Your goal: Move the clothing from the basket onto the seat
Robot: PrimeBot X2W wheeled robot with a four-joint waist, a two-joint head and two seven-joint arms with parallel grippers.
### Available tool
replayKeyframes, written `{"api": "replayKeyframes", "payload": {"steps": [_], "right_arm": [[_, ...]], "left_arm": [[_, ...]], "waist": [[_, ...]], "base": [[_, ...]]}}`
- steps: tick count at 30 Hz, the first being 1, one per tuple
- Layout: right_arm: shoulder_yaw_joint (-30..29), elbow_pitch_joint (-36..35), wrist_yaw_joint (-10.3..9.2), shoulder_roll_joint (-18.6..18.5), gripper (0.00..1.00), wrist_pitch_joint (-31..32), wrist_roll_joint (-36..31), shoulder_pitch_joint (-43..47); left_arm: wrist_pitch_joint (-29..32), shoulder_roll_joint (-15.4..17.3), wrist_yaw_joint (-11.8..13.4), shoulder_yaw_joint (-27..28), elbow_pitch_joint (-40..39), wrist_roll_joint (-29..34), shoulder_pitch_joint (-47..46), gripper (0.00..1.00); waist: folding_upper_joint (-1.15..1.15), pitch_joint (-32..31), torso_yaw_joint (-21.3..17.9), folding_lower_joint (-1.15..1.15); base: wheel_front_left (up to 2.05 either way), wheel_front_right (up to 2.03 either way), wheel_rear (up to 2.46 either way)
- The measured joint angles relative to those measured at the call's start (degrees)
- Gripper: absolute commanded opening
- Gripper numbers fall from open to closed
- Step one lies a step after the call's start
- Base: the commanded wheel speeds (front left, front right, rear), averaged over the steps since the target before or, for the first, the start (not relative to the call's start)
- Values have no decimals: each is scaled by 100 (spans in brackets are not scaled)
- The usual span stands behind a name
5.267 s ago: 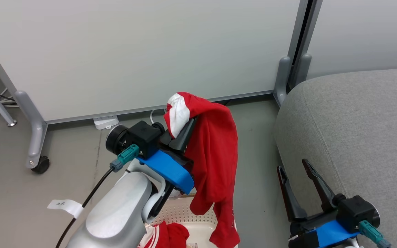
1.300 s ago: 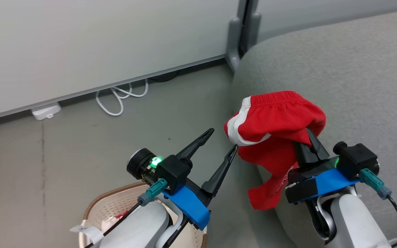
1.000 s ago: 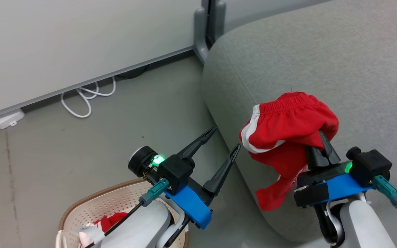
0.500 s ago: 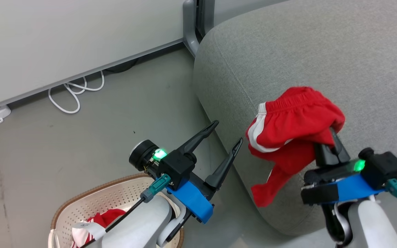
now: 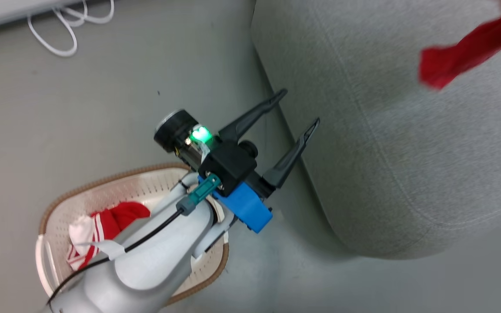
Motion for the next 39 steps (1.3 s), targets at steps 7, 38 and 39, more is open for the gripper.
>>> {"api": "replayKeyframes", "payload": {"steps": [7,38,39], "right_arm": [[-889,353,0,-825,0,-1,19,-1326],[-1561,3087,1,-793,100,0,-42,-194],[-1568,3000,1,-747,100,0,-65,14]], "left_arm": [[237,109,-3,18,-243,221,-569,100],[-78,-138,-3,-227,41,111,-569,100],[-116,-159,4,-207,80,70,-512,100]], "waist": [[0,1044,108,1],[0,1578,550,0],[0,1480,569,0]], "base": [[0,0,0],[0,0,0],[0,0,0]]}}
